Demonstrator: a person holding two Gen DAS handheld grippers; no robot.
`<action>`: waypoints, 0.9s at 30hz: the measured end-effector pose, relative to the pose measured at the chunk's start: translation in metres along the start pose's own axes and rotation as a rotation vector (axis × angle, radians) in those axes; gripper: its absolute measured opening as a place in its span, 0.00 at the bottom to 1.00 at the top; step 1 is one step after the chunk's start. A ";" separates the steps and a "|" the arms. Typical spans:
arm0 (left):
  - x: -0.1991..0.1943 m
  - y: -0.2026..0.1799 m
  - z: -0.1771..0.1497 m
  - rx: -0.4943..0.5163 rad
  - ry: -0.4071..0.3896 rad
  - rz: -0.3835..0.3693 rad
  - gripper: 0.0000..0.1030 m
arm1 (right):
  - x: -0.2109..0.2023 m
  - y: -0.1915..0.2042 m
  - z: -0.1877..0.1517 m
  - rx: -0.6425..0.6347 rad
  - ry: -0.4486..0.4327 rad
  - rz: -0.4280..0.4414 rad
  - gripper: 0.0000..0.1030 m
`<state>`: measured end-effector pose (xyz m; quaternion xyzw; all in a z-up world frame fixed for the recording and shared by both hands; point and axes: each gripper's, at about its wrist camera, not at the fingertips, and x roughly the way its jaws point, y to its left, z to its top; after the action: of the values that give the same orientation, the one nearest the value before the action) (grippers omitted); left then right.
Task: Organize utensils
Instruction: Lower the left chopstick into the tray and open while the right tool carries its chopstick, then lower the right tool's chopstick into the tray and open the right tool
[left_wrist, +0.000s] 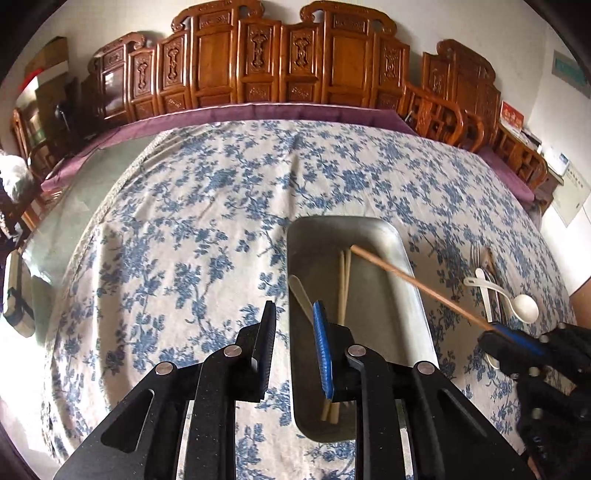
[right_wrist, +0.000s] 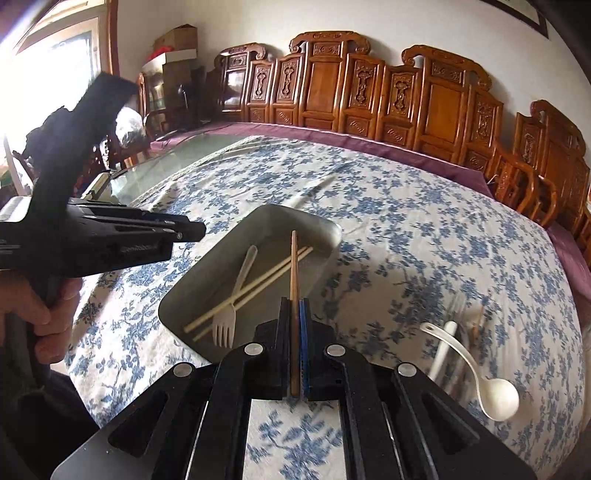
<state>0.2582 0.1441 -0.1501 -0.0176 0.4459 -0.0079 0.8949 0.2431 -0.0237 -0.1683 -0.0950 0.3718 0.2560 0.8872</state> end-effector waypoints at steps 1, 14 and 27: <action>0.001 0.002 0.001 -0.002 0.001 0.002 0.18 | 0.005 0.001 0.002 0.002 0.008 0.004 0.06; 0.001 0.011 0.004 -0.031 0.003 0.001 0.18 | 0.057 0.022 0.004 0.016 0.095 0.037 0.06; 0.004 0.010 0.005 -0.023 0.009 0.006 0.18 | 0.071 0.024 -0.005 0.072 0.124 0.129 0.10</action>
<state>0.2645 0.1545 -0.1513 -0.0266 0.4500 0.0000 0.8926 0.2698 0.0223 -0.2214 -0.0548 0.4403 0.2929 0.8470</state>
